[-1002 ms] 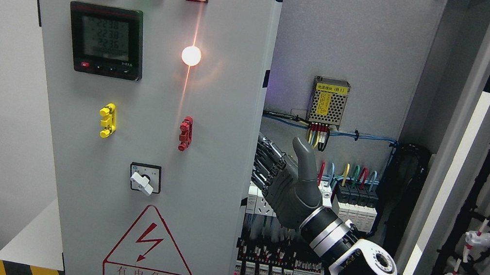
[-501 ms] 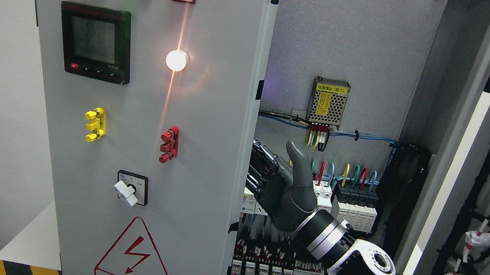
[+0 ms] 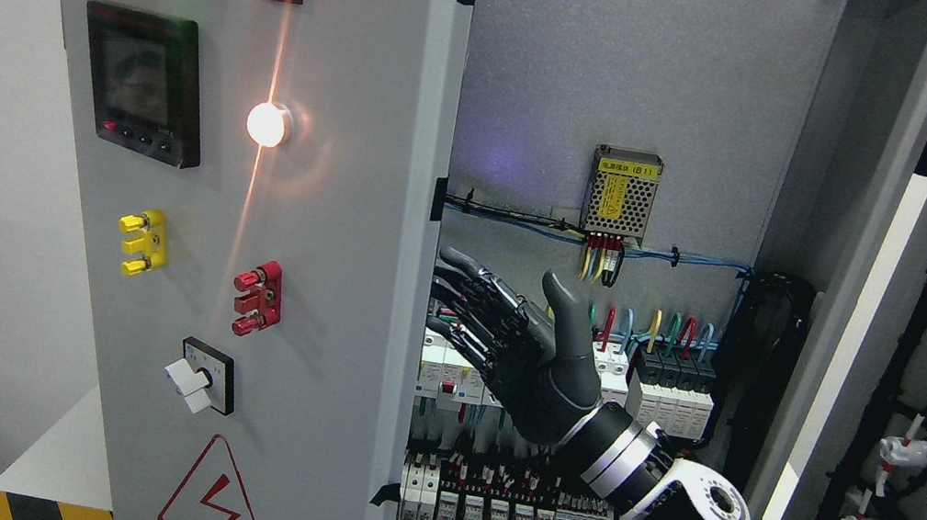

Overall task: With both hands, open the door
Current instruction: 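Pull the lit panel door toward the robot with the right hand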

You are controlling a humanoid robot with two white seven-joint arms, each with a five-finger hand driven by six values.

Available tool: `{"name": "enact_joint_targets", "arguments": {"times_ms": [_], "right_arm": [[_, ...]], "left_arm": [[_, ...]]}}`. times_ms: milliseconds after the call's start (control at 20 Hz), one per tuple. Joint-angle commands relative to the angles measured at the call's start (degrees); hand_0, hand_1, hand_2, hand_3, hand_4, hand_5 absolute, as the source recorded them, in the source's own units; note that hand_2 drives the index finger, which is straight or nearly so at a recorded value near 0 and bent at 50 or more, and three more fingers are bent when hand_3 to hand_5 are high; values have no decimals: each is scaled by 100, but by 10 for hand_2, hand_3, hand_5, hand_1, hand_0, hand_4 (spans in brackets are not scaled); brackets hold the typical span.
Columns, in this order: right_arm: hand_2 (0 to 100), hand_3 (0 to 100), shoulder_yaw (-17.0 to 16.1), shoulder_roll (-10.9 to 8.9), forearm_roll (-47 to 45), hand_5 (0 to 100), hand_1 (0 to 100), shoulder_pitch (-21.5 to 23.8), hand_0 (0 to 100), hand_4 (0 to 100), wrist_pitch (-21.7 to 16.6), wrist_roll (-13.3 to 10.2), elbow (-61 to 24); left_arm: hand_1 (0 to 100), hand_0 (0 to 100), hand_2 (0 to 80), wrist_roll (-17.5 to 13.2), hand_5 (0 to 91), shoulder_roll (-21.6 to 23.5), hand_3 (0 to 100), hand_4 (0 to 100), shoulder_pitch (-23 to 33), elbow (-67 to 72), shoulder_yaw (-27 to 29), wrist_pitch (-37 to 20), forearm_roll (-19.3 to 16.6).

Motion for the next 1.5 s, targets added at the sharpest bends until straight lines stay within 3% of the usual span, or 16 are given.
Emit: {"name": "enact_joint_targets", "arguments": {"times_ms": [0,150,852,1453], "right_arm": [[0,0,211,-77,-3,0,0,160,0,0,-9,41,-360],[0,0,343,-103,-3,0,0,230,0,0,-9,436,-457],[0,0,853,-340,-3,0,0,783,0,0,-238,498,-1036],[0,0,1214,-358,-12,0,0,1250,0,0,-177,498,-1520]], "left_arm": [[0,0,0,-2,0,0,0,0,70,0,0,-1,0],[0,0,0,-2,0,0,0,0,70,0,0,-1,0],[0,0,0,-2,0,0,0,0,70,0,0,-1,0],[0,0,0,-2,0,0,0,0,70,0,0,-1,0]]}}
